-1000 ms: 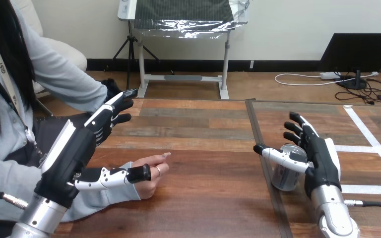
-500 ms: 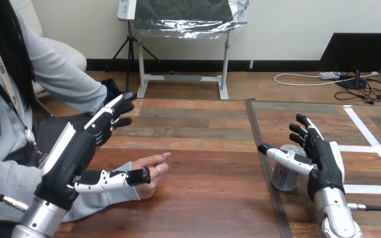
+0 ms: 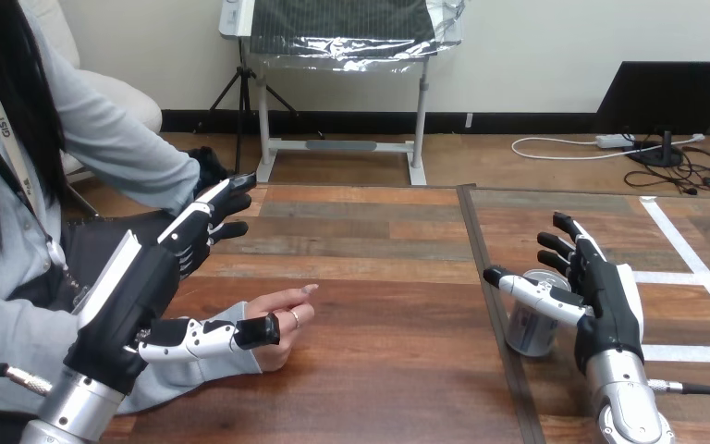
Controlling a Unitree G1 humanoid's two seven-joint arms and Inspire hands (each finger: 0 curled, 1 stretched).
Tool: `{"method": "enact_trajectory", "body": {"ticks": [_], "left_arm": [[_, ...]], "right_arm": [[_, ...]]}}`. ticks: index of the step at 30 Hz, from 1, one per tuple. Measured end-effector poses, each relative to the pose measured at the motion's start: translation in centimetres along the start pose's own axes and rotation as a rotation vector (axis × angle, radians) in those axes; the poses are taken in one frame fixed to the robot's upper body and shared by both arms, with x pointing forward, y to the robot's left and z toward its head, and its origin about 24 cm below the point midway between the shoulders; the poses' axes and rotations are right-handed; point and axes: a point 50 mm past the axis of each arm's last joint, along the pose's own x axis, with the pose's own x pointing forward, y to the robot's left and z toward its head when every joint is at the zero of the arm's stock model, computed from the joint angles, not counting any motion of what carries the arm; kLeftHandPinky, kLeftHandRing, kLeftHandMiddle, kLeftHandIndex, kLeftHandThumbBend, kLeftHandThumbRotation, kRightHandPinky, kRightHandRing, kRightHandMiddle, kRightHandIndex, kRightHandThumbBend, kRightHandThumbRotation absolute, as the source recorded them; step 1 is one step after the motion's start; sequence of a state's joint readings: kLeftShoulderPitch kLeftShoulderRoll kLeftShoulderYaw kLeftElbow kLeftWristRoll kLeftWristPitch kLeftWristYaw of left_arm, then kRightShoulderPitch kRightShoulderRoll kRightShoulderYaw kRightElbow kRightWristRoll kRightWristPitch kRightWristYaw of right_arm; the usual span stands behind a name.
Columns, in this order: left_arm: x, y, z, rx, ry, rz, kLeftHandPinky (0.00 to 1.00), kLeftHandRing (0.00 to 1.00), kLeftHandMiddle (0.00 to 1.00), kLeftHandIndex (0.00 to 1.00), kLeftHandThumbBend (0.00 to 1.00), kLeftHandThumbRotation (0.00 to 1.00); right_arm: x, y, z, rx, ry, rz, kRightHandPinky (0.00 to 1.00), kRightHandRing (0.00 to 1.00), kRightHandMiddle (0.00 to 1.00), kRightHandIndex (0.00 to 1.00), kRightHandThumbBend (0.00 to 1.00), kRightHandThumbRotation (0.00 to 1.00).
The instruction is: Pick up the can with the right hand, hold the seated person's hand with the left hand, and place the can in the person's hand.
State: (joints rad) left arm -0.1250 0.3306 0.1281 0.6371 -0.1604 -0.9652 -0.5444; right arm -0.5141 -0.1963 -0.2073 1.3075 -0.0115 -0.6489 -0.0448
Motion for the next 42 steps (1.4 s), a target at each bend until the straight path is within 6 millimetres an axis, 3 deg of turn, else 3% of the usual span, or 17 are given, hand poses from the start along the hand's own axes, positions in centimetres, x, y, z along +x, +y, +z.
{"method": "enact_trajectory", "body": {"ticks": [14, 42], "left_arm": [[0.0, 0.1, 0.0, -0.011, -0.007, 0.002, 0.90, 0.95, 0.95, 0.91, 1.00, 0.41], [-0.1, 0.3, 0.0, -0.027, -0.006, -0.012, 0.93, 0.97, 0.97, 0.92, 1.00, 0.40]], "right_arm": [[-0.2, -0.1, -0.3, 0.000, 0.008, -0.024, 0.79, 0.83, 0.84, 0.90, 1.00, 0.26], [-1.9, -0.9, -2.4, 0.000, 0.063, -0.070, 0.78, 0.83, 0.83, 0.87, 1.00, 0.22]]}}
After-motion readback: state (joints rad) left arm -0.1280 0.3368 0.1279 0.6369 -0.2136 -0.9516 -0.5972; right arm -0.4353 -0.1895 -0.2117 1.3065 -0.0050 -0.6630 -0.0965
